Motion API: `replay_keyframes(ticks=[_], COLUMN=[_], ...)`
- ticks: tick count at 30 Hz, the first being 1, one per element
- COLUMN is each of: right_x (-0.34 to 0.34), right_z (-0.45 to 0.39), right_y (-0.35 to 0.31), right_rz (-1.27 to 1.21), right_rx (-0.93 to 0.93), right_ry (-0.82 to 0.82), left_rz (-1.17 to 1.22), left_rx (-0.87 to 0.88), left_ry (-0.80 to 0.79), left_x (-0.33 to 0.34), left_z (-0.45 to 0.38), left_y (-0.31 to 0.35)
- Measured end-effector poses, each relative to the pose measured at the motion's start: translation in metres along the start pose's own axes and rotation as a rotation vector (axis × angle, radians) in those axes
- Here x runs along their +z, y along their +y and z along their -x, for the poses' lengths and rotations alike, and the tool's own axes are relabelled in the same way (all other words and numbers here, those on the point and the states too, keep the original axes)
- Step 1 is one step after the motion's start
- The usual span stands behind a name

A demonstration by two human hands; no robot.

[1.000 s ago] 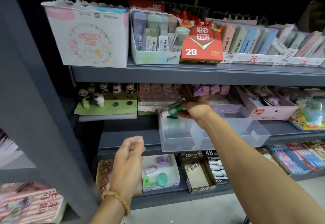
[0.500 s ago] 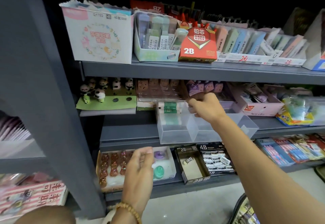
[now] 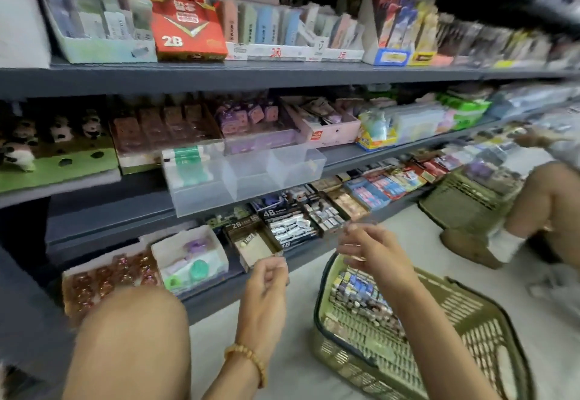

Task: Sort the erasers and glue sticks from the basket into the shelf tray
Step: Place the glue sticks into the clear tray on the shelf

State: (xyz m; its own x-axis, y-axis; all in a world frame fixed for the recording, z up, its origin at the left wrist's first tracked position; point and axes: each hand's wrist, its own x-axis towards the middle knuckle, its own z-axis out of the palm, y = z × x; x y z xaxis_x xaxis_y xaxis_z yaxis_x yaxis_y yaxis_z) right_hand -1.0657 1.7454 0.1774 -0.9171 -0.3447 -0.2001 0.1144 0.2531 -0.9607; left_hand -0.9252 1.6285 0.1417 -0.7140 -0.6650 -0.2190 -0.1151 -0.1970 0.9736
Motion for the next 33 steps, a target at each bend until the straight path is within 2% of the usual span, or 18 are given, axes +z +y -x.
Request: replay_keyframes(ticks=[7,11,16,22,29,33], right_x=[-0.098,-0.145,-0.185,-0.219,-0.246,-0.254], right_z=[0.044,0.063,0.063,0.024,-0.047,-0.078], right_y=[0.076,0.114,0.165,0.215,0.266,0.316], right_rz=[-0.127,-0.129,-0.081,0.023,0.316,0.529], right_rx=[0.134,0.192,0.312,0.431,0.517,0.582], right_ry=[0.276,0.358,0.397,0.31,0.061,-0.108], left_rz=[-0.164,-0.268,-0.39,-0.53,-0.792,-0.798], left_rx=[-0.056,-0.07,-0.088,-0.03,0.217,0.228], left_ry=[-0.211,-0.348,-0.417,-0.424,-0.457,-0.444], left_x=[0.073,0.117,0.162,0.195,0.21,0.212], left_z=[0.015,0.025,0.016,-0.013,-0.049,-0.054], left_y=[-0.045,-0.07,-0.111,-0.155,-0.19,-0.198])
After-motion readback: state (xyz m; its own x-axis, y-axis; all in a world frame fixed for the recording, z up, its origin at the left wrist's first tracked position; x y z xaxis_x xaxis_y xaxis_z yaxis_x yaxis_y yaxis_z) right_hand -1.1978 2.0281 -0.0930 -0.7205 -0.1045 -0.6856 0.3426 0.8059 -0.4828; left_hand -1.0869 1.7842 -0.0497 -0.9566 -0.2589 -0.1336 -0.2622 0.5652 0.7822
